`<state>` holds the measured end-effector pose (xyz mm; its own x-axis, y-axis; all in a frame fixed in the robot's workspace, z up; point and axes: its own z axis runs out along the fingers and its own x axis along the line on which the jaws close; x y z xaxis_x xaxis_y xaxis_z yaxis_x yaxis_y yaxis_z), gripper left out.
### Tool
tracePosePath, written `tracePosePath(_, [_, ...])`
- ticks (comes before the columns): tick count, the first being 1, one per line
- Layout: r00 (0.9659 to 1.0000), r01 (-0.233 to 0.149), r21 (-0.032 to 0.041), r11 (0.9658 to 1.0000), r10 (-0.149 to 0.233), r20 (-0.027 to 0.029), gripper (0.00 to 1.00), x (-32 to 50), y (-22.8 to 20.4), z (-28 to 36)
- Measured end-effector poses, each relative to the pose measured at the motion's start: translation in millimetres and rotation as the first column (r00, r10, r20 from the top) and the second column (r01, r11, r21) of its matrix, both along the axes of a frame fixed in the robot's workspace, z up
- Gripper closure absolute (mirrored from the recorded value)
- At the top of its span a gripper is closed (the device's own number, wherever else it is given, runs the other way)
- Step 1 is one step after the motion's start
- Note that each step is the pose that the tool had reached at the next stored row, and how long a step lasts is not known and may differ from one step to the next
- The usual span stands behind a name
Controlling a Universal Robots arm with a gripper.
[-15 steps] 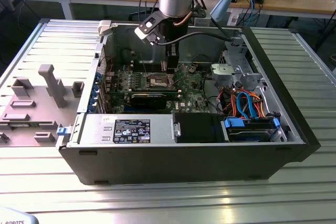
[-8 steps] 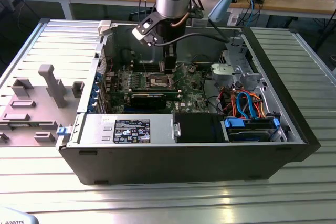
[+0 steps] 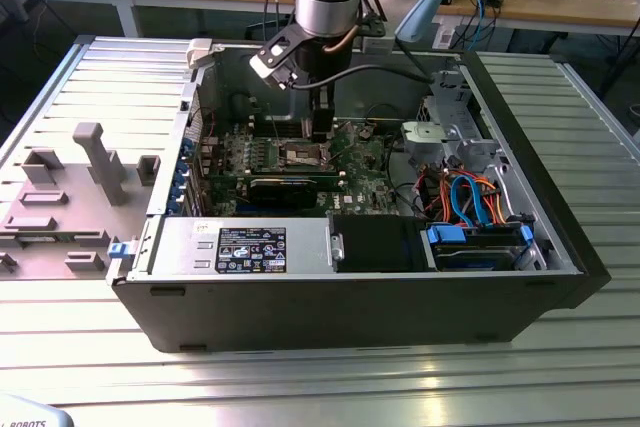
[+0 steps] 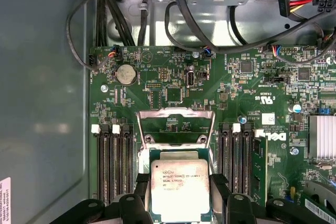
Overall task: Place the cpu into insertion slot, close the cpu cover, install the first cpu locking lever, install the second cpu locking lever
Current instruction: 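Place the cpu into insertion slot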
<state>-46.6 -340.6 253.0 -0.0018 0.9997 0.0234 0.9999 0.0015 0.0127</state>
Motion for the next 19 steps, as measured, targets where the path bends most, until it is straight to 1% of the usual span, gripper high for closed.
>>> tracePosePath(16, [1.0000, 0.000, 0.0000, 1.0000, 0.000, 0.0000, 0.46, -3.3, 0.0, -2.5])
tracePosePath(18, [1.0000, 0.000, 0.0000, 1.0000, 0.000, 0.0000, 0.46, -4.1, 0.0, -8.5])
tracePosePath(19, [1.0000, 0.000, 0.0000, 1.0000, 0.000, 0.0000, 0.46, -4.1, 0.0, -8.5])
